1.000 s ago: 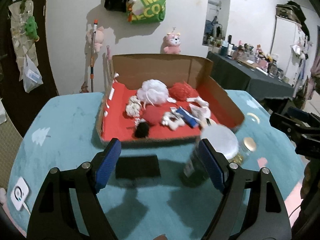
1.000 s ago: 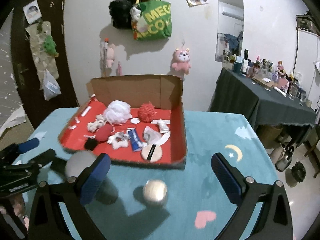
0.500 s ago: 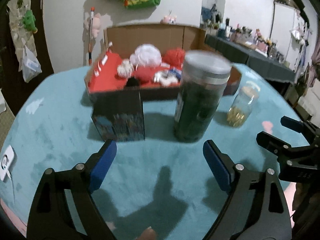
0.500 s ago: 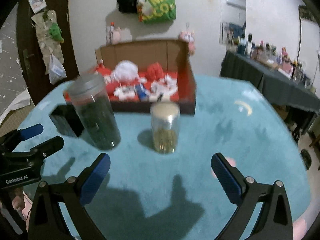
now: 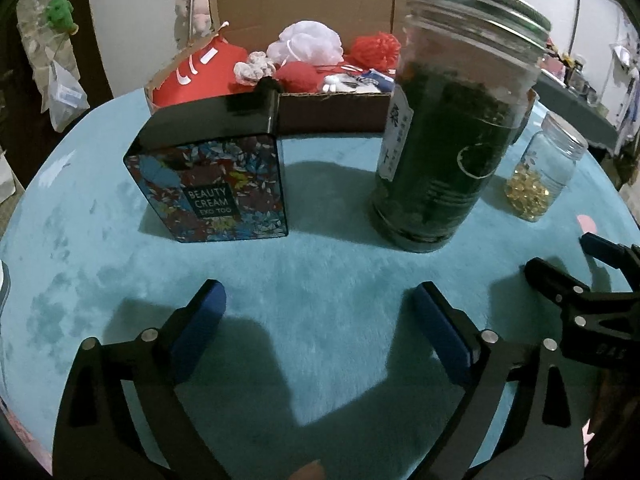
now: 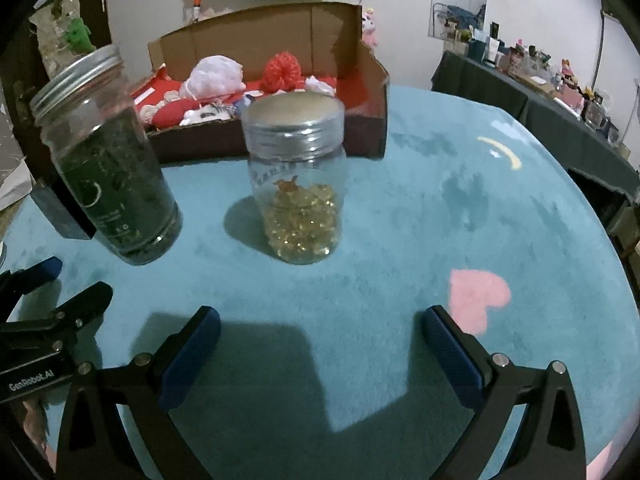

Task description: Organize soft objects

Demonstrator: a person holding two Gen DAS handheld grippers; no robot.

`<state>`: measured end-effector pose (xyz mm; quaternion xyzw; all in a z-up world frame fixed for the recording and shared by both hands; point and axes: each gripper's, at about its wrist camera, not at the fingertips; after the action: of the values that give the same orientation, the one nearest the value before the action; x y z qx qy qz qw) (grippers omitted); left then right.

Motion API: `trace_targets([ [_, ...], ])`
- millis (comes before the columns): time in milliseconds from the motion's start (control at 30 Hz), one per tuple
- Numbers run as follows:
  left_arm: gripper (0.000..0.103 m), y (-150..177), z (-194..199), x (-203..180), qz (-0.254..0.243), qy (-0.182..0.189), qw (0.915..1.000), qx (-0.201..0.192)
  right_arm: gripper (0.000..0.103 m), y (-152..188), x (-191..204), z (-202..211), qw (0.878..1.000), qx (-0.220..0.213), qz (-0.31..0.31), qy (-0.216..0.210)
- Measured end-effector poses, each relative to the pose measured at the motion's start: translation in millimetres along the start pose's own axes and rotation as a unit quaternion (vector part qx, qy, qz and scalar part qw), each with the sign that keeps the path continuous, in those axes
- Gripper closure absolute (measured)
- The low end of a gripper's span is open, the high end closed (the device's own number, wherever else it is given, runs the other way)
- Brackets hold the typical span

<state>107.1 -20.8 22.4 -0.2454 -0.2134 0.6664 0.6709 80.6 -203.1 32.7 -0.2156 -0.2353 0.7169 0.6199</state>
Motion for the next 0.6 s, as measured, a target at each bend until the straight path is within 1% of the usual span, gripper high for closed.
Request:
trace_targets([
  [133, 0.004, -1.5, -2.5, 1.0, 0.006, -0.001, 1.0, 0.002, 0.0, -0.3, 1.8, -0.1, 1.0, 0.0, 0.001, 0.005],
  [600, 0.003, -4.0, -5.9, 3.6, 0.015, -0.003, 0.9999, 0.003, 0.0, -0.9, 1.1, 1.3, 1.0, 0.002, 0.0, 0.002],
])
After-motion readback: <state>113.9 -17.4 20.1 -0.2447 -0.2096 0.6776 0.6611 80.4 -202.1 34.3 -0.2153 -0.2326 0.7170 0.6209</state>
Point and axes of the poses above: each gripper's, at about its wrist camera, not at the fingertips, and z roughly against the way its jaws point, x to its left, y to its underside, and after that the axes turned 4 degrees about z, right-handed
